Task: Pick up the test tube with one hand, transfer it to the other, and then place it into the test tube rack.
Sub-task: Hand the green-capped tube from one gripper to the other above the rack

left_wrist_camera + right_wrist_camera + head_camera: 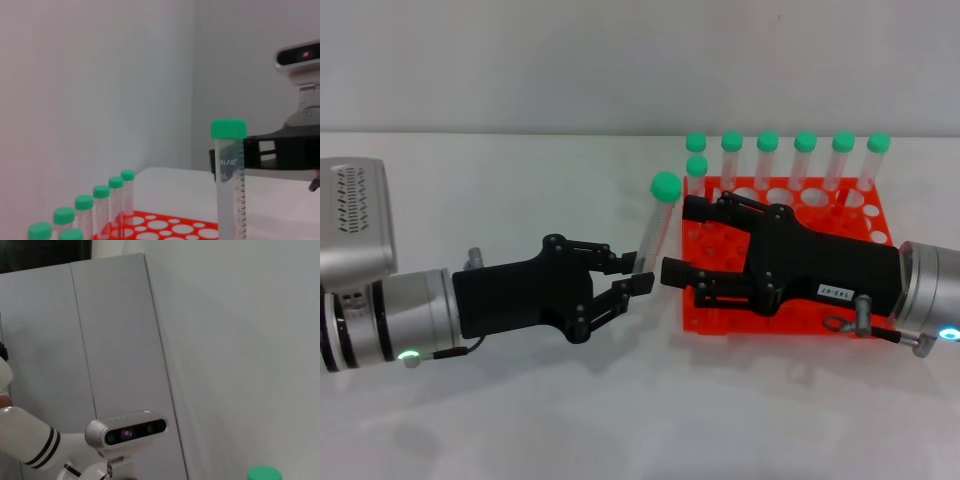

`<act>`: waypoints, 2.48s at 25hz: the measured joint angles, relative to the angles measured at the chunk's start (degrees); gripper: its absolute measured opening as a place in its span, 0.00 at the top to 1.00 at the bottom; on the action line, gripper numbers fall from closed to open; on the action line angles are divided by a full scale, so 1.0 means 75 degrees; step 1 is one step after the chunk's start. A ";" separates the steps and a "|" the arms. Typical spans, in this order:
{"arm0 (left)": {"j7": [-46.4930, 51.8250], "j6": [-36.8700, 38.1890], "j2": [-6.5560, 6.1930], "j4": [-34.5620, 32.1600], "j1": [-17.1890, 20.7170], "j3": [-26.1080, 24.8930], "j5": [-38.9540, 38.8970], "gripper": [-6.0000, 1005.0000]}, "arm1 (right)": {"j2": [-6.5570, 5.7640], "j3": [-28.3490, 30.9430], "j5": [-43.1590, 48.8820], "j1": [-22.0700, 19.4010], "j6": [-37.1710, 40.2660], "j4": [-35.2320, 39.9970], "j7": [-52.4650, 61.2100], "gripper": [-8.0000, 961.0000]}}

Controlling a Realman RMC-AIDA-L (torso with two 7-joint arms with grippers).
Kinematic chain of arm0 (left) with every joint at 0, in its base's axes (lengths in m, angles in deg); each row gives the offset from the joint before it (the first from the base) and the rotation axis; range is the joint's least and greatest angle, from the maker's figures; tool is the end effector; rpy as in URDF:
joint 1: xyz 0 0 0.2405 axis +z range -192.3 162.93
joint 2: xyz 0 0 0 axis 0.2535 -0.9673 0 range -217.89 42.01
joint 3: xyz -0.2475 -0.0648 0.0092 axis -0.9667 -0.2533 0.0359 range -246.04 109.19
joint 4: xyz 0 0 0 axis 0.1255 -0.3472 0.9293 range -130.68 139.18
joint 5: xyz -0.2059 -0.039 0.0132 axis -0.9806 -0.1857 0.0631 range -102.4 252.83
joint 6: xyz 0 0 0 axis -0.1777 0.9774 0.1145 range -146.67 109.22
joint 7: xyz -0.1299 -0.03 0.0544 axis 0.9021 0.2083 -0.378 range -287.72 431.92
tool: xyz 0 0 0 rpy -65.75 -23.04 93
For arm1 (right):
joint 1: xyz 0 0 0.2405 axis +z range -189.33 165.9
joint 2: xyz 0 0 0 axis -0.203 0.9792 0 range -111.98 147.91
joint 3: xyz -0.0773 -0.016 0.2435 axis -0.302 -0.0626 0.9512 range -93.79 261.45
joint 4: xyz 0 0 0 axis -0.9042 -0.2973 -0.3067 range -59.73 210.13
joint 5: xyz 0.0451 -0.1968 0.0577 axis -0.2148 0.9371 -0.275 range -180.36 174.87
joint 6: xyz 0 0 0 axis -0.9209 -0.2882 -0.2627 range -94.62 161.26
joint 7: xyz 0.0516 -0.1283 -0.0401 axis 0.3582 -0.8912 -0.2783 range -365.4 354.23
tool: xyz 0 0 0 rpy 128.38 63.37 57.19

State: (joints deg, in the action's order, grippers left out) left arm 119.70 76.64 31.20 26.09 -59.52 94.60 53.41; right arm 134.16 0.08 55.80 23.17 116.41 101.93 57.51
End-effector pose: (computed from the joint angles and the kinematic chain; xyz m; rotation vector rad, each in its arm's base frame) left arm -0.2446 0.3359 -0.0257 -2.6917 -0.2351 -0.8500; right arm 0.1724 0.3410 -0.0396 -2.6911 0.2873 1.2211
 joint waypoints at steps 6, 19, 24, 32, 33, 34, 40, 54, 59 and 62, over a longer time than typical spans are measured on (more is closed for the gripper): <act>-0.0109 -0.0029 0.0004 -0.0278 -0.0058 0.0000 0.0053 0.71 | 0.0000 -0.0209 -0.0339 -0.0056 -0.0069 -0.0014 -0.0260 0.08; -0.0144 -0.0176 0.0005 -0.0574 -0.0195 0.0001 0.0155 0.69 | 0.0000 -0.0241 -0.0425 -0.0157 -0.0196 -0.0025 -0.0468 0.15; -0.0147 -0.0206 0.0004 -0.0592 -0.0197 0.0000 0.0155 0.69 | -0.0001 -0.0235 -0.0613 -0.0178 -0.0204 -0.0069 -0.0572 0.31; -0.0149 -0.0303 0.0004 -0.0592 -0.0208 0.0002 0.0157 0.68 | -0.0001 -0.0243 -0.0617 -0.0176 -0.0231 -0.0065 -0.0679 0.64; -0.0147 -0.0305 0.0004 -0.0592 -0.0210 0.0002 0.0158 0.67 | -0.0001 -0.0243 -0.0616 -0.0176 -0.0238 -0.0063 -0.0679 0.67; -0.0142 -0.0307 0.0005 -0.0591 -0.0212 0.0002 0.0159 0.67 | -0.0001 -0.0251 -0.0617 -0.0175 -0.0247 -0.0057 -0.0679 0.70; -0.0108 -0.0320 0.0004 -0.0585 -0.0225 0.0006 0.0169 0.66 | 0.0000 -0.0425 -0.0657 -0.0152 -0.0357 0.0002 -0.0680 0.79; -0.0041 -0.0212 -0.0028 -0.0518 0.0135 -0.0005 -0.0151 0.64 | -0.0012 -0.0391 -0.0605 -0.0175 -0.0471 -0.0008 -0.0678 0.79; -0.0016 -0.0023 -0.0043 -0.0256 0.0679 -0.0001 -0.0713 0.52 | -0.0031 -0.0366 -0.0671 -0.0176 -0.0502 -0.0007 -0.0723 0.79; -0.0039 0.0238 -0.0043 -0.0020 0.1192 -0.0001 -0.1366 0.41 | -0.0039 -0.0363 -0.0794 -0.0176 -0.0637 -0.0007 -0.0801 0.79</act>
State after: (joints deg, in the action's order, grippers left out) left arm 119.40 78.42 30.88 25.94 -50.58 94.60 43.16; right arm 133.86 -2.65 49.84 21.86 111.64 101.88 51.50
